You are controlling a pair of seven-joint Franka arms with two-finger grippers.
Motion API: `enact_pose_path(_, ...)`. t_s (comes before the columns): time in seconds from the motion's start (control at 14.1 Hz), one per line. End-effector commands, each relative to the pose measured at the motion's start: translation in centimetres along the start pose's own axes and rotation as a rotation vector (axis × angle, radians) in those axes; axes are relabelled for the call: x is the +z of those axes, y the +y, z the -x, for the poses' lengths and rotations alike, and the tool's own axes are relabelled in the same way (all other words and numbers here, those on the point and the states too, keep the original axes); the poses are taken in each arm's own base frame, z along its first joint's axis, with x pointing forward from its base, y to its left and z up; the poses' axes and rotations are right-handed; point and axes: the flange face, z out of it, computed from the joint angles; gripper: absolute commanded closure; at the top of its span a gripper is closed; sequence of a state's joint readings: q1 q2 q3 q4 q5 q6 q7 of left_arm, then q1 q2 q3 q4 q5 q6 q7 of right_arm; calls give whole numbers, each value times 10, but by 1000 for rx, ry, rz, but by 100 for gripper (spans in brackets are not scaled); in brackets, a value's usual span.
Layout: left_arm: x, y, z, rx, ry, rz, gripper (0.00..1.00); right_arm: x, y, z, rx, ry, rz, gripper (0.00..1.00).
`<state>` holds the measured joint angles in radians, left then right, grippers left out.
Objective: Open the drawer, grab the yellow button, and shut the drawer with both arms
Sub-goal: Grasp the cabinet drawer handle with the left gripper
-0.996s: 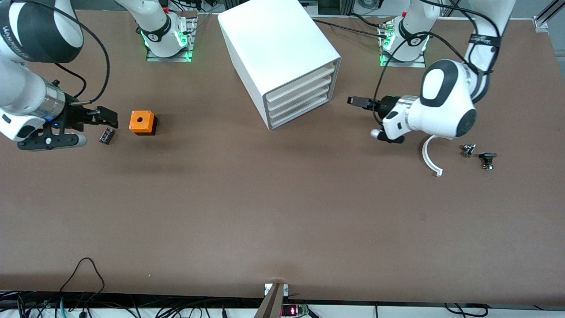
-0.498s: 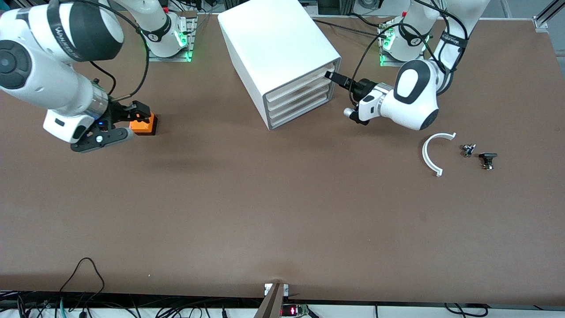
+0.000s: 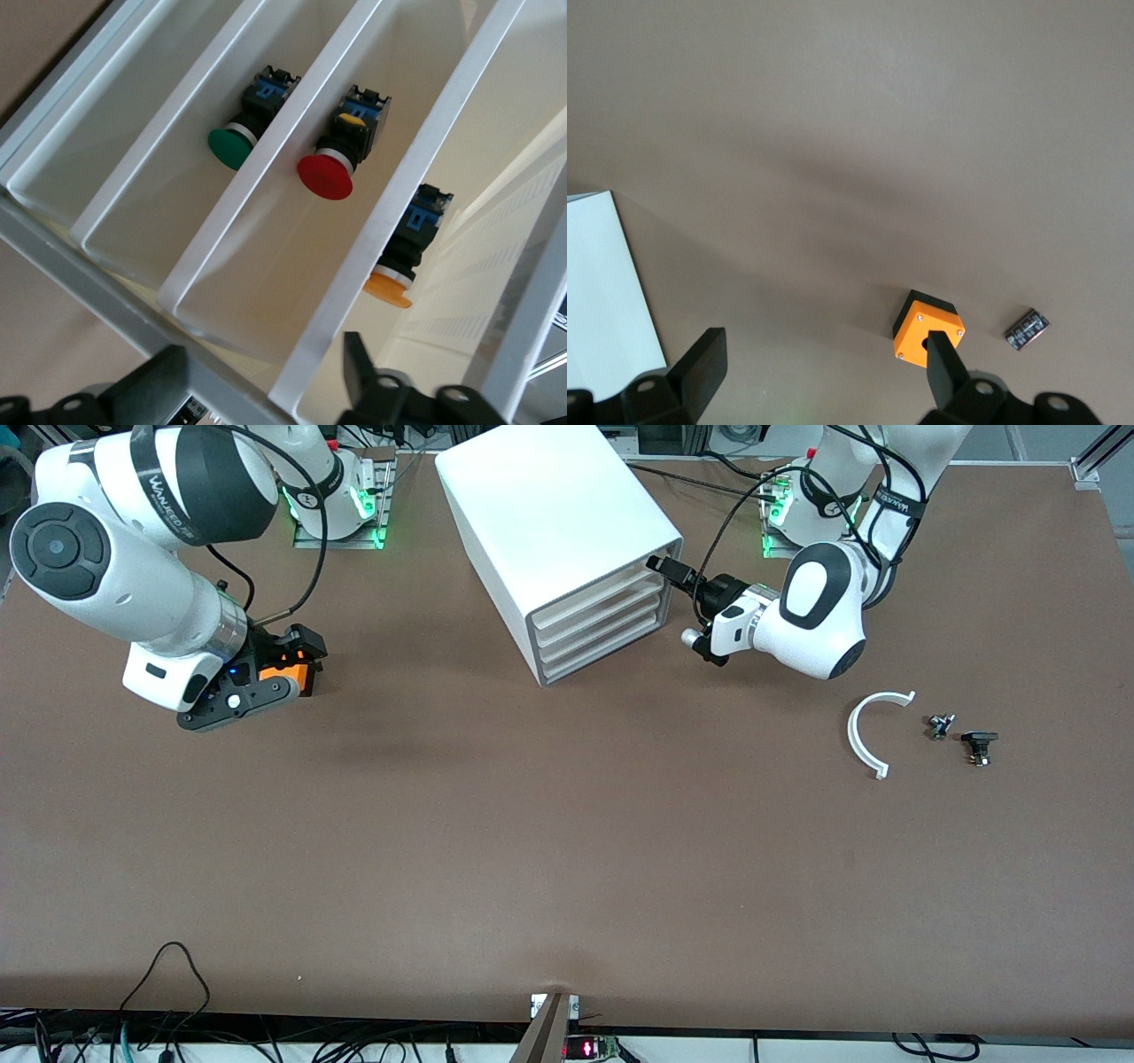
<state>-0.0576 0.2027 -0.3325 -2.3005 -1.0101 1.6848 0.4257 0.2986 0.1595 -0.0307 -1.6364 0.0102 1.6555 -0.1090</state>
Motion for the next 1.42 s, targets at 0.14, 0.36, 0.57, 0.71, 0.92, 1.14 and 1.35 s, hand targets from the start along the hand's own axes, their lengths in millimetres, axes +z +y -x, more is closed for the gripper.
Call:
enact_pose_path(0.14,-2,12,-1,36,34,28,22,-18,-13,-5,-20,45,-99,0)
enact_pose_path(0.36,-21,13,-8,62,105,19,10,-26,-38,-7,-65,61,-104,0)
enact_pose_path(0.57,-14,19,-7,77,100,25,10,-38,-84,-14,-143,98,-85,0)
enact_pose_path(0.71,-3,23,-8,83,92,38,17,-36,-98,-19,-164,100,-72,0)
enact_pose_path(0.92,17,27,-9,122,86,8,42,-45,-106,-19,-184,127,-64,0)
enact_pose_path(1.14,20,23,-10,119,99,-5,100,-38,-106,-23,-183,116,-64,0)
enact_pose_path(1.35,14,23,-11,130,108,-14,100,-30,-106,-33,-180,133,-67,0)
